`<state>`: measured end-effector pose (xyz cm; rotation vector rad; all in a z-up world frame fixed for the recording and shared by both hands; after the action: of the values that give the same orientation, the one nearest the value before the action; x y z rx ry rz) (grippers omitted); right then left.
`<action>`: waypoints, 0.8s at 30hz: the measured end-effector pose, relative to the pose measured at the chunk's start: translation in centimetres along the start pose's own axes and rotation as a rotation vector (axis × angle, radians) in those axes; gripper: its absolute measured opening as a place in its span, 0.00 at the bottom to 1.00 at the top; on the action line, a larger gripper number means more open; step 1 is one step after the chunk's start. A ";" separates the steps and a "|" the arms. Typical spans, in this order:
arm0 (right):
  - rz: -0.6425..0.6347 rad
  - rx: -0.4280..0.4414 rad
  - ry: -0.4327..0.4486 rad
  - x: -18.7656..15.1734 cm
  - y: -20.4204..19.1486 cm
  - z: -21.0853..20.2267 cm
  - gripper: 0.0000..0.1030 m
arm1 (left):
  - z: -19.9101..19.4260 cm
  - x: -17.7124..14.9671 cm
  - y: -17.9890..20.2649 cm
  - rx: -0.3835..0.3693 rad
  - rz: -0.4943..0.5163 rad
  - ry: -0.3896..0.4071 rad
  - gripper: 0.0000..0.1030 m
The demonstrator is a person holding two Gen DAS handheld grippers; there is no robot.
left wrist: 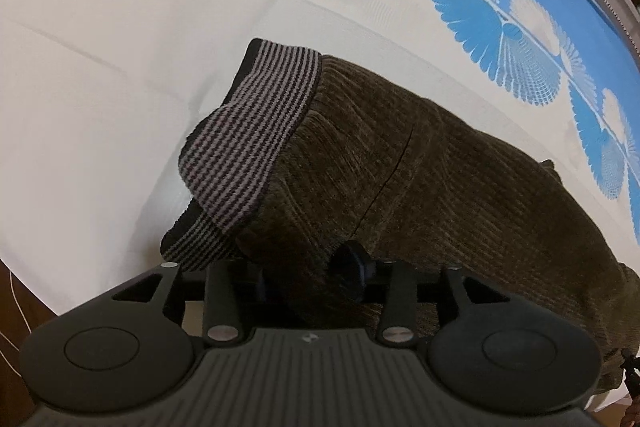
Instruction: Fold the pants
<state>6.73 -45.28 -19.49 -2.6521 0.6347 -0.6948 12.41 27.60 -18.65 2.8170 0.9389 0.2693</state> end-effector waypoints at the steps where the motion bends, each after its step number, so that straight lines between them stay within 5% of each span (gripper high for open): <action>1: 0.002 0.004 0.001 0.0 0.0 0.1 0.13 | 0.2 0.0 0.0 0.005 0.001 -0.002 0.45; 24: -0.029 0.015 0.005 -0.1 0.0 0.2 0.14 | 0.7 0.2 0.7 0.029 0.019 0.010 0.44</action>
<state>6.72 -45.21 -19.70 -2.6514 0.5905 -0.7124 13.14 27.06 -19.15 2.8548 0.9257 0.2749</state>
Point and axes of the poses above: each gripper's, at about its wrist camera, not at the fingertips, and z roughly the way its jaws point, y to its right, x to its top, the point moved 6 cm from there along z, roughly the way its jaws point, and after that the axes turned 11 degrees about -z, right-handed, at the moved point
